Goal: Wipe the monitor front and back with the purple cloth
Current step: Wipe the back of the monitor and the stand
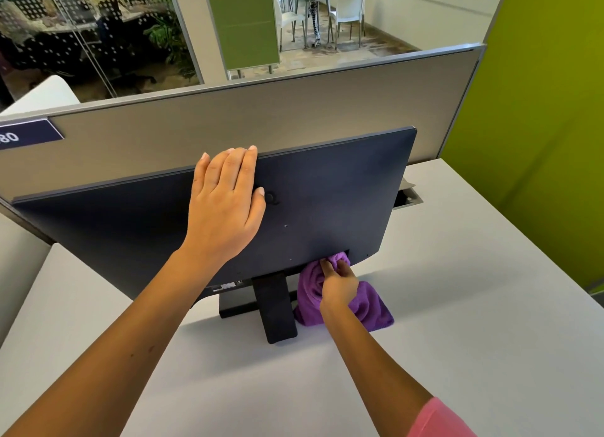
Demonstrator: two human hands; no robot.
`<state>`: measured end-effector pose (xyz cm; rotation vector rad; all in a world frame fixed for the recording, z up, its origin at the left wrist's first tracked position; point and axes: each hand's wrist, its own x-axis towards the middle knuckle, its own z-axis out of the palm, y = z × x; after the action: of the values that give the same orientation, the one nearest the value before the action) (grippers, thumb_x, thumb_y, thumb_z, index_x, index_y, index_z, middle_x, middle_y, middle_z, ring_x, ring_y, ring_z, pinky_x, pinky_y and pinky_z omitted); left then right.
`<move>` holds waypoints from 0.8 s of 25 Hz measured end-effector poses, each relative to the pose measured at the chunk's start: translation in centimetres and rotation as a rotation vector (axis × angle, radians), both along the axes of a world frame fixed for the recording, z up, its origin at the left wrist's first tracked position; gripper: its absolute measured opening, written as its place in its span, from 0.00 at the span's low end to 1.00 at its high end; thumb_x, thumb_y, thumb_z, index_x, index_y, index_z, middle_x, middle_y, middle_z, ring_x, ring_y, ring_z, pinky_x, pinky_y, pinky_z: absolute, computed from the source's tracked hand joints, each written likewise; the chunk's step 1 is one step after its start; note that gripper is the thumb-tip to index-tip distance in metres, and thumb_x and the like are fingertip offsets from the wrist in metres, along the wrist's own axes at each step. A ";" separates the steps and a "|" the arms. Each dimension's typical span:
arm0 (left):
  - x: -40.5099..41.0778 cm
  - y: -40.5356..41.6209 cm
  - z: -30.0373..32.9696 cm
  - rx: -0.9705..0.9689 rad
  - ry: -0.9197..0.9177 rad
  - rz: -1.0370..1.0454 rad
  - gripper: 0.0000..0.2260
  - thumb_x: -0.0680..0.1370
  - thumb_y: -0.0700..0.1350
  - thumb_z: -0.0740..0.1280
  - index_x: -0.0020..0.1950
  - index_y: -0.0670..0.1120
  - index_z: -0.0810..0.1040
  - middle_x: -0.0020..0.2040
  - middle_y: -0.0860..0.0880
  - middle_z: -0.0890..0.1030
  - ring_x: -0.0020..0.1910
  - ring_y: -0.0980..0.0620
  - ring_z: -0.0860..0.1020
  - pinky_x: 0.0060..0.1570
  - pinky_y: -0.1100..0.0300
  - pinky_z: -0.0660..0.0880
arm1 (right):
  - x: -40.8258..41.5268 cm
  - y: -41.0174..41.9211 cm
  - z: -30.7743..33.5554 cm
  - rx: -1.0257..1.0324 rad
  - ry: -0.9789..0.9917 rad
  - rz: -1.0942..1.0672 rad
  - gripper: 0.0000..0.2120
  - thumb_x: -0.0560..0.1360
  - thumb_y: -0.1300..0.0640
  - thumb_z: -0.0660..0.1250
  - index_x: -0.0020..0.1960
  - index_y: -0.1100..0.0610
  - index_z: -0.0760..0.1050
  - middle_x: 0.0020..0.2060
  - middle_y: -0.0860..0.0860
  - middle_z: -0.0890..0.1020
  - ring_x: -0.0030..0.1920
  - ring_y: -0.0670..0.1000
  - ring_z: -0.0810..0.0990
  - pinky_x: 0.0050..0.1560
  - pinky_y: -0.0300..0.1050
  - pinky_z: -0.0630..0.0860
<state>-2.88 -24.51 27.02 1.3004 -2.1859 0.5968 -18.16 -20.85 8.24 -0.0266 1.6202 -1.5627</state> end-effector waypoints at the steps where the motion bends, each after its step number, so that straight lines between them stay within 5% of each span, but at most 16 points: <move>1: 0.1 -0.1 0.0 0.001 -0.004 -0.001 0.23 0.80 0.48 0.55 0.73 0.42 0.64 0.68 0.44 0.71 0.69 0.44 0.67 0.73 0.48 0.53 | 0.3 0.0 -0.1 -0.012 0.013 0.016 0.03 0.74 0.62 0.68 0.48 0.58 0.78 0.43 0.53 0.81 0.49 0.56 0.79 0.58 0.48 0.76; 5: 0.6 -0.1 0.1 0.001 -0.021 -0.022 0.23 0.80 0.48 0.55 0.74 0.42 0.63 0.68 0.44 0.71 0.69 0.44 0.67 0.73 0.49 0.53 | 1.0 0.1 -0.6 -0.039 0.089 0.074 0.02 0.73 0.62 0.70 0.43 0.61 0.78 0.41 0.60 0.79 0.44 0.60 0.78 0.57 0.52 0.77; 11: 1.2 0.1 0.5 0.035 -0.050 -0.069 0.23 0.80 0.48 0.54 0.74 0.42 0.62 0.70 0.44 0.70 0.70 0.44 0.66 0.73 0.50 0.54 | 2.9 0.1 -1.2 -0.078 0.202 0.286 0.08 0.71 0.60 0.72 0.36 0.58 0.75 0.34 0.53 0.78 0.38 0.52 0.76 0.43 0.41 0.76; 15: 2.2 0.1 1.0 0.062 -0.095 -0.112 0.24 0.80 0.49 0.53 0.75 0.42 0.61 0.71 0.45 0.68 0.71 0.45 0.64 0.73 0.50 0.54 | 2.2 0.3 -1.0 -0.042 0.603 0.522 0.07 0.73 0.56 0.70 0.38 0.56 0.76 0.31 0.46 0.77 0.32 0.45 0.75 0.33 0.25 0.69; 18: 3.1 0.3 1.4 0.066 -0.110 -0.129 0.23 0.80 0.48 0.53 0.75 0.42 0.62 0.71 0.45 0.69 0.71 0.45 0.65 0.72 0.50 0.54 | 2.1 0.4 -1.5 0.093 0.905 0.742 0.07 0.78 0.57 0.63 0.49 0.60 0.77 0.39 0.52 0.77 0.39 0.52 0.77 0.39 0.34 0.68; 20: 4.1 0.3 1.6 0.075 -0.113 -0.127 0.23 0.81 0.48 0.53 0.74 0.42 0.62 0.71 0.45 0.69 0.71 0.45 0.66 0.72 0.50 0.55 | 2.2 1.0 -2.1 0.126 0.891 0.827 0.09 0.79 0.59 0.60 0.55 0.60 0.76 0.46 0.54 0.77 0.50 0.56 0.77 0.44 0.35 0.69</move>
<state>1.23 -24.16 28.64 1.1801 -2.3837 0.5559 -15.98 -19.84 6.13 -1.3038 1.9540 -0.7947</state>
